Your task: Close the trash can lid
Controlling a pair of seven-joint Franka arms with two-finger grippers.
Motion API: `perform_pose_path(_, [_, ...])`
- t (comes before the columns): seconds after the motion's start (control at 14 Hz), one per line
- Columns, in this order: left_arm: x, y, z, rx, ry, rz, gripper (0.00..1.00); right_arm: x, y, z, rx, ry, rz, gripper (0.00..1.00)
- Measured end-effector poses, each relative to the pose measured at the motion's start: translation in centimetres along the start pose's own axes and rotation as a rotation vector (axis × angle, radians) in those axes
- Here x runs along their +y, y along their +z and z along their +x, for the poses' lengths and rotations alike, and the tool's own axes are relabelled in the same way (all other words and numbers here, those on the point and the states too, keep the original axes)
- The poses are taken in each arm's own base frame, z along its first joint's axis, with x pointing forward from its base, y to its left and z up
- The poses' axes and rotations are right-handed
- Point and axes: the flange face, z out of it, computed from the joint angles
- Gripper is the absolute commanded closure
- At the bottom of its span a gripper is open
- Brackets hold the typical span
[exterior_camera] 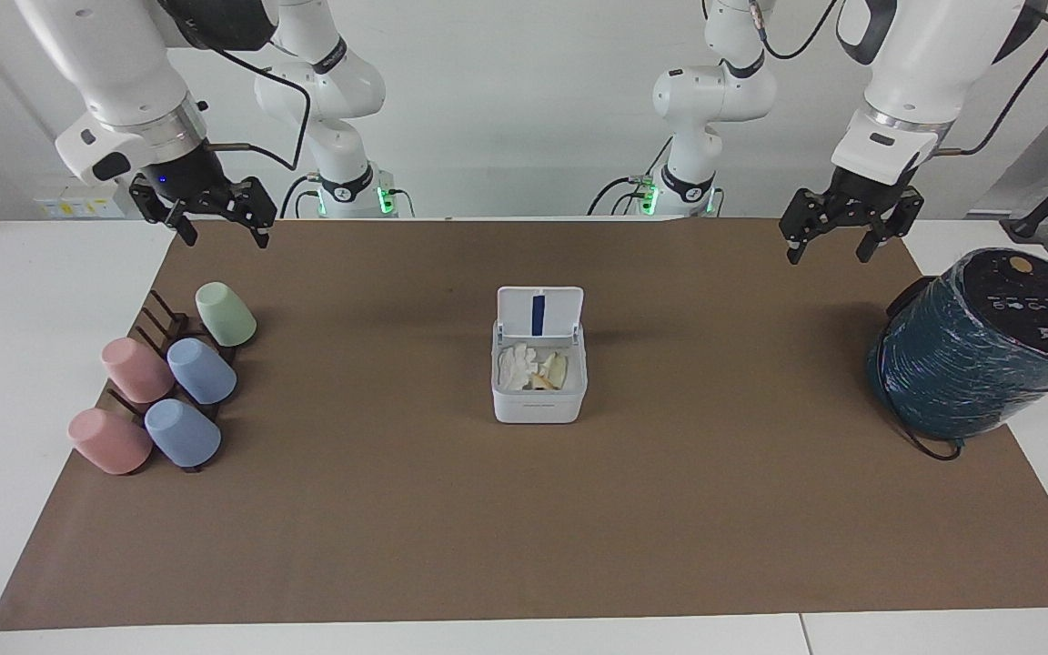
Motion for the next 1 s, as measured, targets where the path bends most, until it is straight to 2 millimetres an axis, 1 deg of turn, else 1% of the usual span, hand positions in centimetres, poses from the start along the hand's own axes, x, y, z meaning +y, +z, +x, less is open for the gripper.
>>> perform_pose_path(0.86, [-0.04,0.09,-0.10,-0.010,0.032,0.001,0.00,0.00,0.00,0.00,0.000,0.000,0.000,0.00])
perform_pose_path(1.0, [0.24,0.25,-0.16,-0.013,0.037,0.000,0.00,0.00,0.00,0.00,0.000,0.000,0.000,0.00])
